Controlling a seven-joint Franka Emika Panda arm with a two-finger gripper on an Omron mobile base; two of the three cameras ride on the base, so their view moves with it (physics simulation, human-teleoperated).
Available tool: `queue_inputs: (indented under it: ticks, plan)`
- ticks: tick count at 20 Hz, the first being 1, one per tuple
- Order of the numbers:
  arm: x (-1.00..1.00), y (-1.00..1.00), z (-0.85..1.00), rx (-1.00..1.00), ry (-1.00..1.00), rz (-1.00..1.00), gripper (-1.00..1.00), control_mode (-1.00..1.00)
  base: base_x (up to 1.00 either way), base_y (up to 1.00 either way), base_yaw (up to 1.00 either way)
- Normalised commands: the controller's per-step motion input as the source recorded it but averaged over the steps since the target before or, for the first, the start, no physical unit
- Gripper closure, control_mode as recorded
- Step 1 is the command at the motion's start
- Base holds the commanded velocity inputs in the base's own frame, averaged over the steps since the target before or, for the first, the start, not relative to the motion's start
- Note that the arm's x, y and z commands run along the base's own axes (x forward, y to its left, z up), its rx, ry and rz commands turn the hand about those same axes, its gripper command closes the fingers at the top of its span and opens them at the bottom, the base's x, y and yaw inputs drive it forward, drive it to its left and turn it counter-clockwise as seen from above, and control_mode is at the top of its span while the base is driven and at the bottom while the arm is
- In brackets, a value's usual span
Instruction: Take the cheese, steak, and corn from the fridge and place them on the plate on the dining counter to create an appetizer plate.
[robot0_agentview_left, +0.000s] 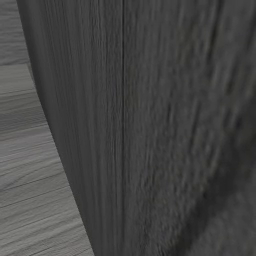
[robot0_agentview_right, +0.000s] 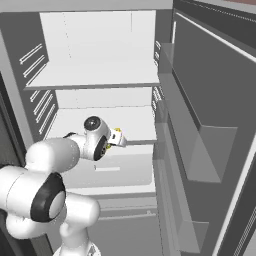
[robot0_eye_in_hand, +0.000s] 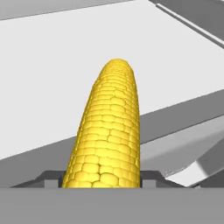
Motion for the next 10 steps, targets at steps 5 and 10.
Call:
queue_inputs:
  ticks: [5,10]
  plan:
    - [-0.97,0.11,0.60,0.00,0.03,0.17,1.00,-1.00,0.00,0.00,0.00]
    - [-0.88,0.11,0.59,-0.02,0.07,0.11,1.00,-1.00,0.00,0.00,0.00]
